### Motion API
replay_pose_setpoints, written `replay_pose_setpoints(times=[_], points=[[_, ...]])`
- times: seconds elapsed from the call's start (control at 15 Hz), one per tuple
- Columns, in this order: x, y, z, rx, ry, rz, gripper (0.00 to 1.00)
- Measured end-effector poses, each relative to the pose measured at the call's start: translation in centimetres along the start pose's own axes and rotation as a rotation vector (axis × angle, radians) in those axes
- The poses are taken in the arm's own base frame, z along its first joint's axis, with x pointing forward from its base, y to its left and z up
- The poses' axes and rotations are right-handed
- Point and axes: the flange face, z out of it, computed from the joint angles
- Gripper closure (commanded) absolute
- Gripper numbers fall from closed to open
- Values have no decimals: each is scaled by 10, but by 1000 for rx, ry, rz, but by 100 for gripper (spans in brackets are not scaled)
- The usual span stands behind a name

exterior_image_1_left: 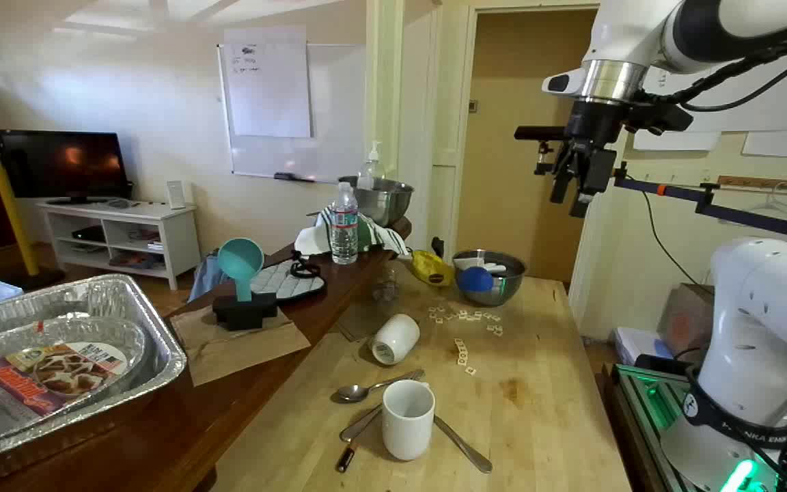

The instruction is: Move the screwdriver and the spoon to the left and make the cup stand

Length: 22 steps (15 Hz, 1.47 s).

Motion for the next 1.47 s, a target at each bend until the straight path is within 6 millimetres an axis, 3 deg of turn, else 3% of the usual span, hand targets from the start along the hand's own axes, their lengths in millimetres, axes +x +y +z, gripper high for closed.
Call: replay_pose_setpoints(times=[0.67,0.87,1.13,1.47], points=[[0,0,0,0,0,0,0],[14,3,9,-9,19,133,0],[65,19,52,-47,72,339,0],[111,46,137,-70,48,597,0]])
